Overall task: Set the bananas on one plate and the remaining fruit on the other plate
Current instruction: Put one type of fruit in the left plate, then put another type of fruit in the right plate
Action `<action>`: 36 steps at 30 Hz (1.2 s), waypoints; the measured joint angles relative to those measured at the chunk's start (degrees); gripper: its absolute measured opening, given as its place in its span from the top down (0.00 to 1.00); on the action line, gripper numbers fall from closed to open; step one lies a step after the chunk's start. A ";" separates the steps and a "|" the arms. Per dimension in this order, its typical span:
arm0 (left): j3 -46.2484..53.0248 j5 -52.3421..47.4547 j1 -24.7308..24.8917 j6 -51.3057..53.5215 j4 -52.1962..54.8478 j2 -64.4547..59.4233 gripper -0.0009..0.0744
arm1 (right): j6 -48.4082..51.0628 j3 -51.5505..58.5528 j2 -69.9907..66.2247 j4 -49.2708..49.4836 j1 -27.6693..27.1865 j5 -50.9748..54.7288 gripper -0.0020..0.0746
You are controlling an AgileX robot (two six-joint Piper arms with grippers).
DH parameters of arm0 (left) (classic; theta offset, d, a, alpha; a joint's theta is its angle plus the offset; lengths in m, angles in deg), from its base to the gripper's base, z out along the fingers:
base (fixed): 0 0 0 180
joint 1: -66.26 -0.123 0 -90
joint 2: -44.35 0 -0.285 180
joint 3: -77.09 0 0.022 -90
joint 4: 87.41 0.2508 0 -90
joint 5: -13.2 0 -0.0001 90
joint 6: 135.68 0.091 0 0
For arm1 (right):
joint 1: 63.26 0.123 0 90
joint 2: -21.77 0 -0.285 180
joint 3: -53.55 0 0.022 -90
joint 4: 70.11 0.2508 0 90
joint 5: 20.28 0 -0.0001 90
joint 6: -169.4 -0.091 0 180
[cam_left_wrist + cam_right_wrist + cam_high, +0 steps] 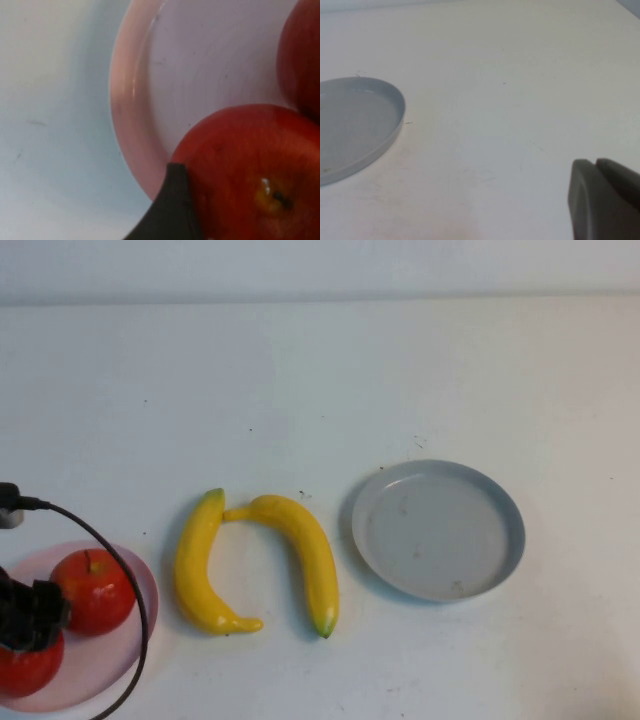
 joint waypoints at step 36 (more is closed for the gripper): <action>6.70 -0.02 0.00 14.03 -21.15 49.43 0.98 | 0.00 0.00 0.00 0.09 0.00 0.00 0.99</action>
